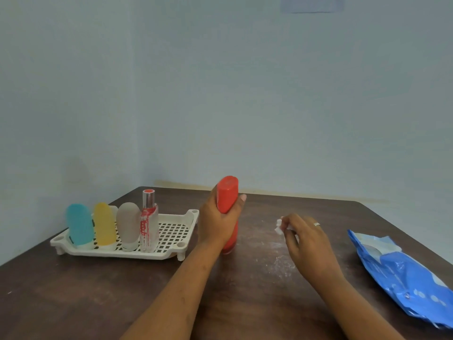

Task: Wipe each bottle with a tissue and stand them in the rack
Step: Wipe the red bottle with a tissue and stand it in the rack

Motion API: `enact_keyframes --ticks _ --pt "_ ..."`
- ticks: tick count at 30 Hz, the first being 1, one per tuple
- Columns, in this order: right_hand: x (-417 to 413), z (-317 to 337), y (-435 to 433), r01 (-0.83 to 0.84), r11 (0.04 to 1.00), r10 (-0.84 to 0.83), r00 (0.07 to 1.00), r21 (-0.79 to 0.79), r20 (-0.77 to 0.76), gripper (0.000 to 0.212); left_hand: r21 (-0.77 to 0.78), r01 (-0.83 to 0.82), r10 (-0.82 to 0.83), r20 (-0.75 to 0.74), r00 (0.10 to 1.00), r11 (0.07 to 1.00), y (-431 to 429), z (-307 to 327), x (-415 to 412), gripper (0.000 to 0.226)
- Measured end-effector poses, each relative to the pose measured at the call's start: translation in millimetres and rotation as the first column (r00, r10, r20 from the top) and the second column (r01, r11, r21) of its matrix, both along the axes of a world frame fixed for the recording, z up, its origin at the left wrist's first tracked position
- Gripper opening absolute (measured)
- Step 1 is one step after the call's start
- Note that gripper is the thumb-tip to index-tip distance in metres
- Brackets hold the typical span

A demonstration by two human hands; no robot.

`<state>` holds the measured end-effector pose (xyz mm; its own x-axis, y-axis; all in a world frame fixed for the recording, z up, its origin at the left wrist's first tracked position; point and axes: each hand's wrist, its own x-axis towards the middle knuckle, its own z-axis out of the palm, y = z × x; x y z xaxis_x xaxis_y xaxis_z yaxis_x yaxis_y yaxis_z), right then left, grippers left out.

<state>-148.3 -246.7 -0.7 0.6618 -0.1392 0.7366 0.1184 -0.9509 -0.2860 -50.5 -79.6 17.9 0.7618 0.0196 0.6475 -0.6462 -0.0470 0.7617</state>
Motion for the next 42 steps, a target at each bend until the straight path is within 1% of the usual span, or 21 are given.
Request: enact_keyframes --ticks 3,7,9,13,14,16,18,19,21,23,24,25,28,31,33,35,37,39,40,42 --pt "-1.3 1.2 2.8 0.003 1.0 -0.003 1.0 0.005 -0.011 0.017 -0.12 0.073 -0.09 -0.145 0.985 0.99 2.1 4.6 1.5 0.017" --pt "-2.4 2.4 6.9 -0.013 1.0 0.014 1.0 0.012 -0.015 0.019 -0.251 0.201 -0.271 -0.288 0.918 0.947 3.9 6.7 5.4 0.022" --pt "-2.7 2.2 7.3 -0.013 1.0 0.013 1.0 0.015 -0.023 0.018 -0.273 0.281 -0.361 -0.312 0.879 0.92 5.0 7.1 7.1 0.039" --pt "-3.6 2.5 7.7 -0.014 1.0 0.014 1.0 0.026 -0.027 0.019 -0.254 0.429 -0.492 -0.296 0.819 0.867 8.9 5.5 10.0 0.095" --pt "-3.7 2.4 8.0 -0.015 0.999 0.016 1.0 0.031 -0.026 0.018 -0.26 0.463 -0.526 -0.297 0.797 0.847 9.4 4.4 11.0 0.106" --pt "-2.9 1.9 8.8 -0.019 0.998 0.02 1.0 0.053 -0.02 0.015 -0.288 0.52 -0.593 -0.321 0.739 0.804 9.9 4.1 11.4 0.117" --pt "-3.1 2.6 11.2 -0.021 0.996 0.022 1.0 0.084 0.0 0.015 -0.33 0.548 -0.639 -0.349 0.685 0.768 9.6 5.3 9.2 0.111" --pt "-4.1 3.5 13.3 -0.031 0.995 0.028 0.999 0.091 0.035 0.016 -0.348 0.552 -0.651 -0.358 0.669 0.758 9.0 6.1 7.4 0.106" --pt "-7.9 6.7 21.0 -0.086 0.994 0.074 0.98 0.06 0.187 0.018 -0.36 0.544 -0.652 -0.378 0.657 0.758 7.7 8.6 2.7 0.098" --pt "-13.0 9.8 31.8 -0.179 0.984 0.17 0.917 -0.006 0.36 0.014 -0.327 0.538 -0.63 -0.391 0.671 0.777 4.6 10.6 -2.2 0.092" --pt "-14.5 9.9 36.6 -0.223 0.973 0.225 0.886 -0.052 0.405 0.012 -0.312 0.531 -0.616 -0.393 0.682 0.788 2.1 11.6 -5.6 0.089" --pt "-14.8 9.8 40.4 -0.258 0.96 0.278 0.865 -0.104 0.417 0.012 -0.308 0.52 -0.604 -0.395 0.692 0.797 -0.5 12.0 -8.3 0.087" --pt "-12.4 8.1 44.8 -0.337 0.919 0.39 0.847 -0.202 0.362 0.016 -0.291 0.538 -0.612 -0.384 0.692 0.791 -10.9 12.3 -17.4 0.078" --pt "-12.5 7.7 41.9 -0.347 0.894 0.426 0.856 -0.283 0.294 0.021 -0.279 0.588 -0.65 -0.379 0.659 0.759 -20.9 9.5 -24.5 0.072" --pt "-13.7 8.9 38.0 -0.313 0.893 0.406 0.871 -0.324 0.278 0.022 -0.273 0.591 -0.65 -0.371 0.663 0.759 -24.2 9.1 -27.2 0.073" --pt "-13.6 11.3 34.0 -0.27 0.916 0.36 0.88 -0.298 0.309 0.023 -0.268 0.577 -0.635 -0.384 0.671 0.772 -25.8 9.4 -27.2 0.076" --pt "-11.8 14.6 29.6 -0.219 0.955 0.282 0.879 -0.2 0.385 0.022 -0.289 0.579 -0.647 -0.369 0.667 0.762 -26.2 9.9 -30.0 0.079" --pt "-9.7 16.3 26.6 -0.164 0.982 0.19 0.882 -0.096 0.432 0.027 -0.304 0.59 -0.664 -0.366 0.652 0.748 -27.4 8.7 -32.4 0.086" --pt "-9.1 16.1 25.8 -0.155 0.986 0.169 0.882 -0.067 0.44 0.03 -0.313 0.594 -0.671 -0.364 0.646 0.741 -28.8 7.3 -32.4 0.09" --pt "-10.0 13.7 27.3 -0.179 0.983 0.179 0.876 -0.042 0.447 0.032 -0.322 0.594 -0.676 -0.359 0.643 0.737 -30.1 6.3 -31.2 0.093"
